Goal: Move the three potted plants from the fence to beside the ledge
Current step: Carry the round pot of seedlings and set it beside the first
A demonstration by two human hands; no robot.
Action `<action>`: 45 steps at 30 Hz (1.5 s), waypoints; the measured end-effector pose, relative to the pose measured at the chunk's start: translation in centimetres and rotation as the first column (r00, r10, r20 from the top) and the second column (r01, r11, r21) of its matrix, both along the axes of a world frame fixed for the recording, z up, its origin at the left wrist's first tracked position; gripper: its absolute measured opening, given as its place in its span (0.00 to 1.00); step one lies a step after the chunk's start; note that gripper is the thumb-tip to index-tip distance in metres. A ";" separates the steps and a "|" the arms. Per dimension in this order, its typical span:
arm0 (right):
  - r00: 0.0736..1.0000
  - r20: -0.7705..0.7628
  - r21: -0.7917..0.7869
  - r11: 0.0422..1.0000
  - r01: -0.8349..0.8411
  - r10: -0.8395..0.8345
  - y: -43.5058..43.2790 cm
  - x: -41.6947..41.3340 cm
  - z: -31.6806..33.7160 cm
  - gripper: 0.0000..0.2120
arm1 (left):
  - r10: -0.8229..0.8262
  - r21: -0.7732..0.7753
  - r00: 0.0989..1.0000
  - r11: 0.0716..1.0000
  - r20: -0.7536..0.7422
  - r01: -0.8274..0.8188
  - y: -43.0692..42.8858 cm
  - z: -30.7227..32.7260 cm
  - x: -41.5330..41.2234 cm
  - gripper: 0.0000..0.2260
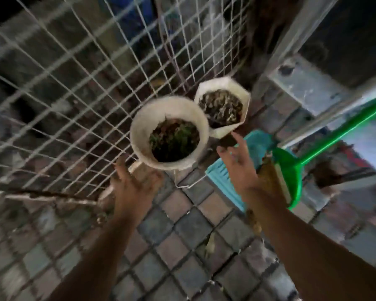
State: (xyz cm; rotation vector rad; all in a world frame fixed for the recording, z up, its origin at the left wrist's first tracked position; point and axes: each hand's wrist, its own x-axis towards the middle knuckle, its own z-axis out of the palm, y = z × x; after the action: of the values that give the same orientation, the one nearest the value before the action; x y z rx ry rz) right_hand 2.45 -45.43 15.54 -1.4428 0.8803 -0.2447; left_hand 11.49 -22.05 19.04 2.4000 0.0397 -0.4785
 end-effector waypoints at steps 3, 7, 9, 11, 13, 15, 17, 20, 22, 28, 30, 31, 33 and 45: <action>0.996 0.093 -0.011 1.000 -0.003 0.004 1.4 -0.9 -5.7 0.32 | 0.036 -0.238 0.997 0.971 0.069 -0.018 -0.1 -6.0 -0.6 0.46; 0.978 0.197 -0.024 0.998 -0.057 0.061 4.0 -0.7 -11.2 0.41 | 0.061 -0.441 0.972 0.896 0.227 0.047 1.8 -11.6 1.5 0.43; 0.966 0.241 -0.033 0.996 -0.084 0.089 4.2 0.2 -13.2 0.42 | 0.035 -0.544 0.971 0.833 0.237 0.103 2.1 -13.0 2.3 0.44; 0.944 0.305 -0.027 0.991 -0.127 0.130 4.0 1.6 -14.6 0.41 | -0.019 -0.592 0.956 0.781 0.293 0.197 1.6 -13.8 2.9 0.43; 0.917 0.352 -0.039 0.981 -0.188 0.189 3.9 3.2 -15.7 0.45 | -0.060 -0.620 0.935 0.734 0.348 0.278 0.9 -14.3 3.5 0.45; 0.891 0.399 -0.047 0.975 -0.215 0.216 3.8 4.6 -16.4 0.48 | -0.078 -0.651 0.916 0.679 0.394 0.338 0.4 -14.8 4.2 0.49; 0.880 0.424 -0.030 0.974 -0.223 0.214 3.5 5.4 -16.9 0.49 | -0.069 -0.670 0.914 0.659 0.399 0.342 -0.2 -15.2 4.7 0.48; 0.864 0.449 -0.051 0.972 -0.230 0.228 2.7 6.0 -17.7 0.50 | -0.066 -0.650 0.876 0.644 0.478 0.403 -1.6 -15.5 5.3 0.50; 0.863 0.454 -0.032 0.972 -0.231 0.220 2.1 6.4 -18.1 0.50 | -0.064 -0.602 0.808 0.634 0.585 0.486 -2.4 -16.0 6.1 0.51; 0.822 0.438 -0.032 0.920 -0.390 0.364 -0.3 8.2 -17.1 0.54 | -0.061 -0.588 0.736 0.559 0.674 0.585 -4.0 -14.3 7.2 0.54; 0.809 0.420 -0.048 0.901 -0.431 0.410 -0.8 8.1 -16.6 0.56 | -0.065 -0.625 0.767 0.538 0.638 0.566 -4.3 -13.8 6.9 0.57; 0.809 0.406 -0.055 0.894 -0.444 0.426 -0.9 8.1 -16.6 0.57 | -0.068 -0.646 0.789 0.533 0.611 0.546 -4.3 -13.7 6.8 0.60; 0.810 0.391 -0.064 0.891 -0.450 0.438 -1.0 7.9 -16.7 0.55 | -0.080 -0.665 0.810 0.527 0.581 0.529 -3.9 -14.1 6.5 0.66; 0.813 0.426 -0.056 0.908 -0.415 0.397 -0.1 8.0 -17.1 0.54 | -0.091 -0.740 0.868 0.485 0.488 0.466 -3.4 -16.0 7.5 0.72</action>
State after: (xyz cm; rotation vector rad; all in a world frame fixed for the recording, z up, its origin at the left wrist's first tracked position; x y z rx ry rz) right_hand 10.42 -45.50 -1.54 -1.4274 0.2012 -0.2069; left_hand 18.98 -25.48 3.00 1.4464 -0.6568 -0.0836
